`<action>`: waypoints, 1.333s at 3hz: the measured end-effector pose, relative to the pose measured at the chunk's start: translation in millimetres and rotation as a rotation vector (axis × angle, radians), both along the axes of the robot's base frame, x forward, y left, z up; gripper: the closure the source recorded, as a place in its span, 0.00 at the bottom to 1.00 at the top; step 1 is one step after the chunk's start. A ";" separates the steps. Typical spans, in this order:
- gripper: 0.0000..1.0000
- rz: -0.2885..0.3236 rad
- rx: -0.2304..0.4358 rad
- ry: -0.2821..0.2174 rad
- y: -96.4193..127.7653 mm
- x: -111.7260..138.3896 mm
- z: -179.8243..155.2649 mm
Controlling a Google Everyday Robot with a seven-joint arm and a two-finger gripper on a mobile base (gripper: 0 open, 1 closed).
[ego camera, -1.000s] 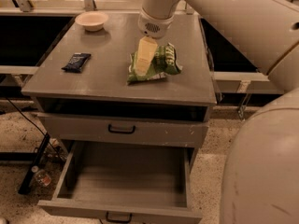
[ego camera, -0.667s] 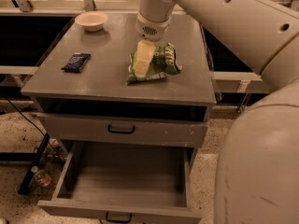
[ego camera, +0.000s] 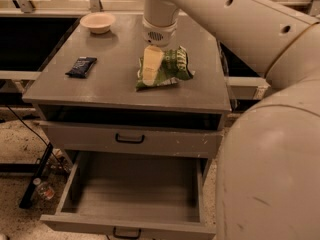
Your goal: Place green jalapeno chip bag into middle drawer
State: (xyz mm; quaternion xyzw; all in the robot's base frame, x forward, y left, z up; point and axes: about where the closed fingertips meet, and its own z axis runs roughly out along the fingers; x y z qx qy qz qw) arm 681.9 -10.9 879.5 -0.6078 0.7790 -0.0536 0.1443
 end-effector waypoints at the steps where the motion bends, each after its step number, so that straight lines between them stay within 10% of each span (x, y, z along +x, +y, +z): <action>1: 0.00 -0.074 -0.126 0.015 -15.9 9.7 -21.3; 2: 0.00 -0.074 -0.126 0.015 -15.9 9.7 -21.3; 4: 0.40 -0.074 -0.126 0.015 -15.9 9.7 -21.3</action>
Offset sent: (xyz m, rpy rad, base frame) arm 0.0077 -0.0131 -0.0195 -0.1090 0.0180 -0.0634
